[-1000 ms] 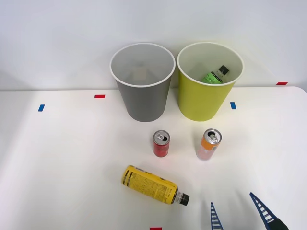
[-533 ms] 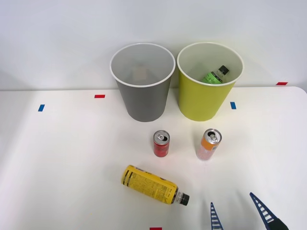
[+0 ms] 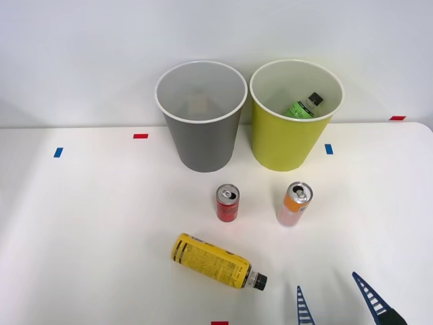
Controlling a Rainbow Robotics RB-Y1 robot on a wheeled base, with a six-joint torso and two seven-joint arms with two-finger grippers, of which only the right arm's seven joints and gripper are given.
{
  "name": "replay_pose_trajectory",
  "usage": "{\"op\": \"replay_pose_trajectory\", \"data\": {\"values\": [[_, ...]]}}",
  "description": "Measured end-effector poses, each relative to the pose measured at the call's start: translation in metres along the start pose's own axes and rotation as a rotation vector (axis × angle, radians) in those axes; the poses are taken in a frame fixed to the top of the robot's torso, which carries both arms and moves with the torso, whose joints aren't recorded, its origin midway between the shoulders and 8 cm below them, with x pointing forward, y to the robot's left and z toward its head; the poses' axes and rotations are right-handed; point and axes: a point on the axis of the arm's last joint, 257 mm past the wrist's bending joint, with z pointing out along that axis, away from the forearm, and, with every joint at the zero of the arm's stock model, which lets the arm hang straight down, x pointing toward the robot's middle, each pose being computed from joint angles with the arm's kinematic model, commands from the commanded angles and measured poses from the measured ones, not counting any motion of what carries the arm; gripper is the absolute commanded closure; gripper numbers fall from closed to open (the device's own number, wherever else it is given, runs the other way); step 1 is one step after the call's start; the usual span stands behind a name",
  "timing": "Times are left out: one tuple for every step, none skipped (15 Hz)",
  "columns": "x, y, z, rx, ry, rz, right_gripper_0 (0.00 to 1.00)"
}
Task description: Put cans in the gray bin, plastic bottles in the light green bin
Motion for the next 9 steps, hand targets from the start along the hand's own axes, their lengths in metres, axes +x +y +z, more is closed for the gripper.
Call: {"op": "replay_pose_trajectory", "data": {"values": [[0.0,0.0,0.0,0.0,0.0,0.0,0.0],[0.0,0.0,0.0,0.0,0.0,0.0,0.0],[0.0,0.0,0.0,0.0,0.0,0.0,0.0],[0.0,0.0,0.0,0.0,0.0,0.0,0.0],[0.0,0.0,0.0,0.0,0.0,0.0,0.0],[0.0,0.0,0.0,0.0,0.0,0.0,0.0],[0.0,0.0,0.0,0.0,0.0,0.0,0.0],[0.0,0.0,0.0,0.0,0.0,0.0,0.0],[0.0,0.0,0.0,0.0,0.0,0.0,0.0]]}}
